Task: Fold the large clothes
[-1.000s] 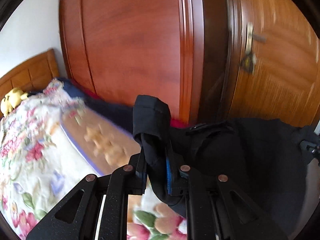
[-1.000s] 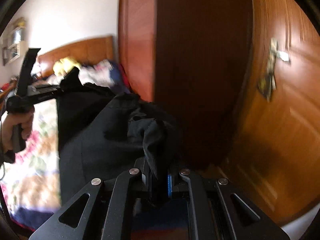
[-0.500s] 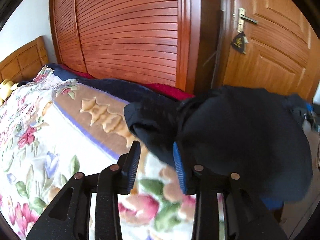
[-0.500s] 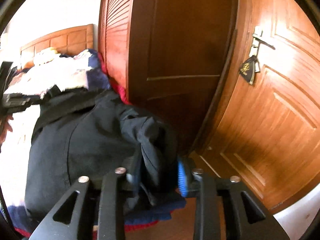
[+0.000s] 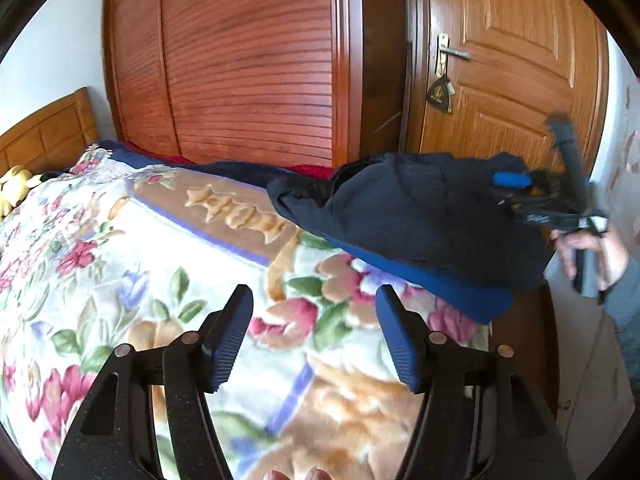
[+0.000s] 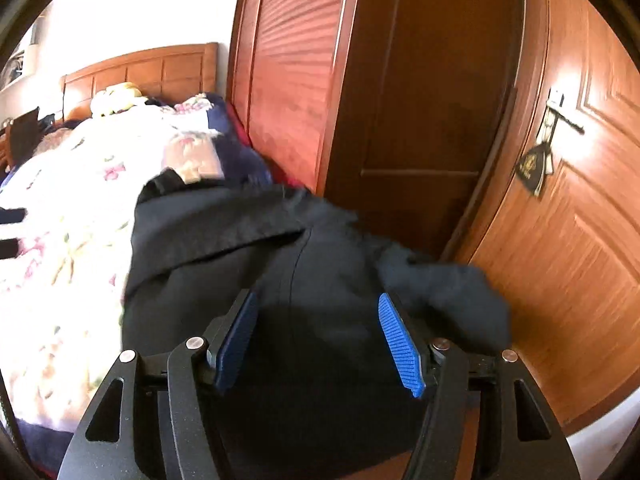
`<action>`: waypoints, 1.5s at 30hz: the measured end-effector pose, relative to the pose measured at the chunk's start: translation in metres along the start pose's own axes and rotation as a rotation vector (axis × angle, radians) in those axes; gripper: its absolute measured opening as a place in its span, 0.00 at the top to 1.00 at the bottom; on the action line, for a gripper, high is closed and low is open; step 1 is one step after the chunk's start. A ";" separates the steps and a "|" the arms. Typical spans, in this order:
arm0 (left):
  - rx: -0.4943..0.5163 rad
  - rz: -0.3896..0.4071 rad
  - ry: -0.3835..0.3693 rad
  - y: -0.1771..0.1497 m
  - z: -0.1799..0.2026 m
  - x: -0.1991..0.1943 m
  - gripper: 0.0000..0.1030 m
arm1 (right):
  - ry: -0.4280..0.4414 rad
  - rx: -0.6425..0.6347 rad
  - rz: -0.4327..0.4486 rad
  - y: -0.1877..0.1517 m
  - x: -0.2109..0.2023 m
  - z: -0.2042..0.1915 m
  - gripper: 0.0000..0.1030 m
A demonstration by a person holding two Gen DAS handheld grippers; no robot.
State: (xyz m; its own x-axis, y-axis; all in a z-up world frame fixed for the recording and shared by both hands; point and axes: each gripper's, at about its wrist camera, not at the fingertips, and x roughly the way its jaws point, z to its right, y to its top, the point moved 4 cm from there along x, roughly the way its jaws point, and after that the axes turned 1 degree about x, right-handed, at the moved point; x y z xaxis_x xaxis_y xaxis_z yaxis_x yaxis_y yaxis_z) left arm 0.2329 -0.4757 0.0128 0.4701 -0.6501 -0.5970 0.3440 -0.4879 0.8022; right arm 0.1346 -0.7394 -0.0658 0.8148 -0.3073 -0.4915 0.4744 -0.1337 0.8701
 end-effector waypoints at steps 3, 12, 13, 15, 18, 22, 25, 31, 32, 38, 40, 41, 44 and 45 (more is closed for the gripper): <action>-0.022 0.017 0.009 -0.010 -0.008 -0.023 0.37 | 0.004 0.069 0.004 -0.002 0.002 0.010 0.32; -0.110 0.029 0.098 -0.050 -0.044 -0.081 0.37 | -0.056 0.064 0.013 0.012 -0.034 -0.023 0.31; -0.117 0.029 0.109 -0.055 -0.048 -0.087 0.37 | -0.047 0.054 0.018 0.013 -0.042 -0.033 0.31; -0.132 0.025 0.137 -0.068 -0.055 -0.102 0.37 | -0.016 0.026 0.036 0.009 -0.058 -0.055 0.31; -0.163 0.022 0.180 -0.089 -0.067 -0.126 0.37 | 0.036 0.003 0.045 0.004 -0.075 -0.089 0.29; -0.210 0.019 0.222 -0.117 -0.082 -0.157 0.37 | 0.113 -0.046 0.047 -0.006 -0.093 -0.137 0.26; -0.223 0.020 0.258 -0.135 -0.092 -0.179 0.37 | 0.155 -0.063 0.057 -0.012 -0.105 -0.162 0.25; -0.250 0.031 0.311 -0.159 -0.109 -0.210 0.37 | 0.181 -0.097 0.096 -0.003 -0.115 -0.182 0.24; -0.252 0.033 0.314 -0.161 -0.110 -0.213 0.37 | 0.186 -0.090 0.099 0.001 -0.114 -0.176 0.24; -0.258 0.036 0.316 -0.176 -0.113 -0.218 0.37 | 0.047 -0.019 0.063 0.009 -0.077 -0.111 0.24; -0.259 0.027 0.308 -0.180 -0.111 -0.215 0.37 | -0.025 0.032 0.041 0.010 -0.060 -0.070 0.24; -0.257 0.026 0.306 -0.181 -0.111 -0.215 0.37 | -0.059 0.064 0.028 0.008 -0.051 -0.047 0.25; -0.256 0.030 0.294 -0.185 -0.107 -0.214 0.37 | -0.142 0.155 -0.057 -0.006 -0.023 0.006 0.29; -0.257 0.028 0.289 -0.186 -0.106 -0.214 0.37 | -0.126 0.188 -0.074 -0.013 -0.015 0.019 0.29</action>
State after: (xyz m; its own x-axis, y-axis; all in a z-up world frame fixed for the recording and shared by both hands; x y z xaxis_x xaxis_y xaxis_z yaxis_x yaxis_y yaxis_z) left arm 0.1549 -0.1841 -0.0086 0.6791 -0.4524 -0.5780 0.5031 -0.2865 0.8153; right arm 0.1093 -0.7511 -0.0692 0.7268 -0.4034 -0.5558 0.4514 -0.3294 0.8293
